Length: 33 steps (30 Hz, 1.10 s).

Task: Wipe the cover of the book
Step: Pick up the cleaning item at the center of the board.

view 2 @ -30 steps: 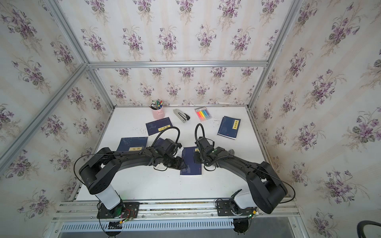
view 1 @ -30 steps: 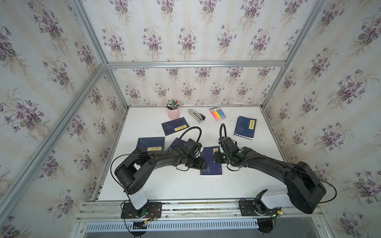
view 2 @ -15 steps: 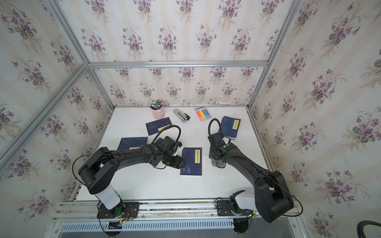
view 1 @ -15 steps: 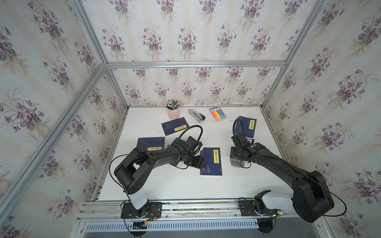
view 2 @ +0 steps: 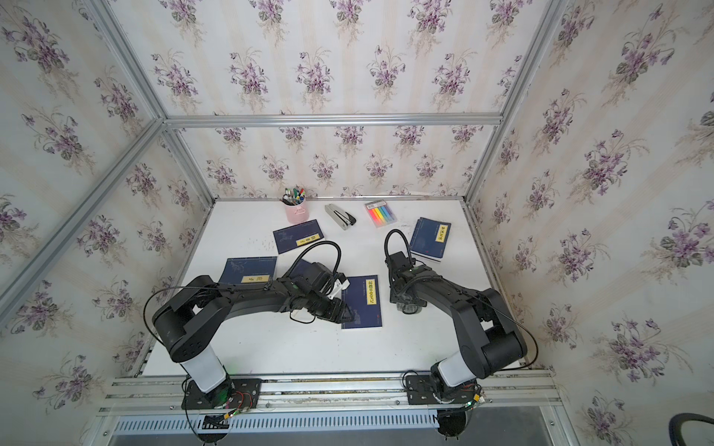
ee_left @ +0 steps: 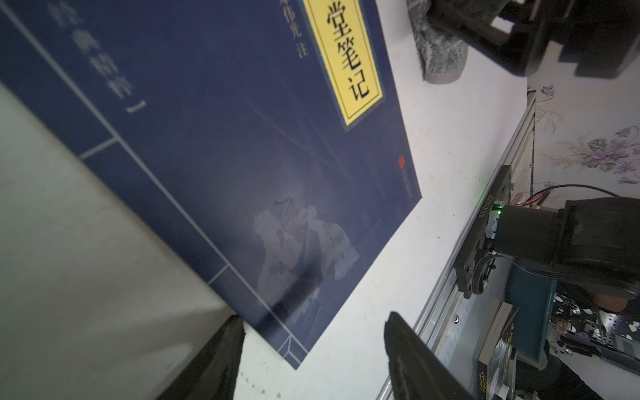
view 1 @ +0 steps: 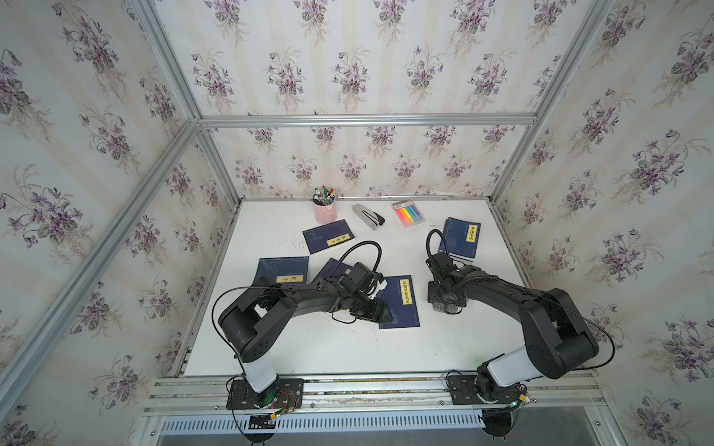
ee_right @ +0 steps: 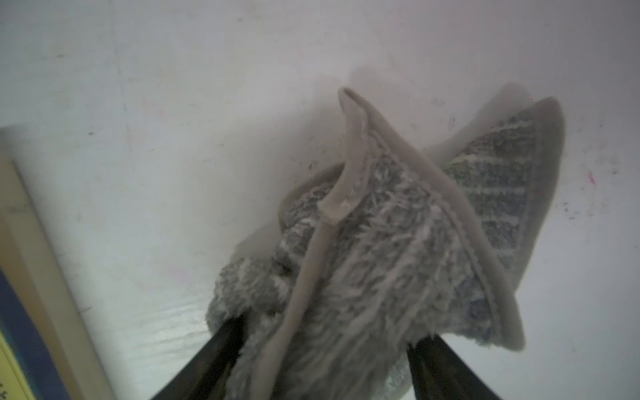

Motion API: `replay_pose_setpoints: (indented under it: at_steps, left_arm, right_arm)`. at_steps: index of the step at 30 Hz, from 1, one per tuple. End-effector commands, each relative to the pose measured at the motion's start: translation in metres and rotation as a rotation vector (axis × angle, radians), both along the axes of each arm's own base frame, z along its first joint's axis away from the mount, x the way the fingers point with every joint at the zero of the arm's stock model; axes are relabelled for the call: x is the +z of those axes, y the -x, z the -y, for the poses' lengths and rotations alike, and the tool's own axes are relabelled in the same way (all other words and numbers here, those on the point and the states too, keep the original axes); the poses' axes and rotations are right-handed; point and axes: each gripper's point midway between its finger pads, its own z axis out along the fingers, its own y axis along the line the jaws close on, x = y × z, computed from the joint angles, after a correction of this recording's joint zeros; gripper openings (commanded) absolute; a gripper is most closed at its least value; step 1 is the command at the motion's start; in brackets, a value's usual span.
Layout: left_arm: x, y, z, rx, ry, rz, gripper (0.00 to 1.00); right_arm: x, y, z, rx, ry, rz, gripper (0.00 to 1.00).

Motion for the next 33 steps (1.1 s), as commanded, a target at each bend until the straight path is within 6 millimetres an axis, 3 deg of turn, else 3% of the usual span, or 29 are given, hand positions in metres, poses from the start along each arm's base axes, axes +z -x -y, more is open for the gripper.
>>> replay_pose_setpoints:
  at_steps: [1,5,8,13,18,24,29,30,33]
  left_arm:
    - [0.014,-0.002,0.016,-0.01,0.089,0.003,0.66]
    - [0.021,-0.004,0.015,-0.013,0.083,0.023,0.66]
    - [0.027,-0.009,0.009,-0.011,0.049,0.057,0.66]
    - [0.038,-0.016,-0.001,-0.011,0.004,0.104,0.67]
    - [0.049,-0.023,-0.01,-0.007,-0.003,0.135,0.67]
    - [0.054,-0.043,-0.019,-0.006,-0.053,0.186,0.67]
    - [0.066,-0.066,-0.017,-0.036,-0.092,0.243,0.67]
    - [0.067,-0.069,-0.015,-0.04,-0.089,0.245,0.67]
    - [0.066,-0.079,-0.008,-0.058,-0.079,0.238,0.67]
  right_arm:
    - [-0.013,0.0,-0.001,-0.006,-0.009,-0.016,0.73]
    - [-0.009,0.0,-0.002,-0.005,-0.02,-0.003,0.71]
    - [0.009,-0.006,-0.006,0.014,-0.045,0.045,0.73]
    - [0.033,-0.016,-0.002,0.015,-0.043,0.117,0.87]
    - [0.023,-0.018,0.009,-0.032,-0.051,0.109,0.89]
    - [-0.004,-0.011,0.015,-0.069,-0.082,0.059,0.88]
    - [-0.015,-0.005,0.007,-0.058,-0.134,0.034,0.78]
    - [-0.017,-0.004,0.007,-0.057,-0.141,0.031,0.72]
    - [-0.02,-0.002,0.004,-0.052,-0.166,0.031,0.41]
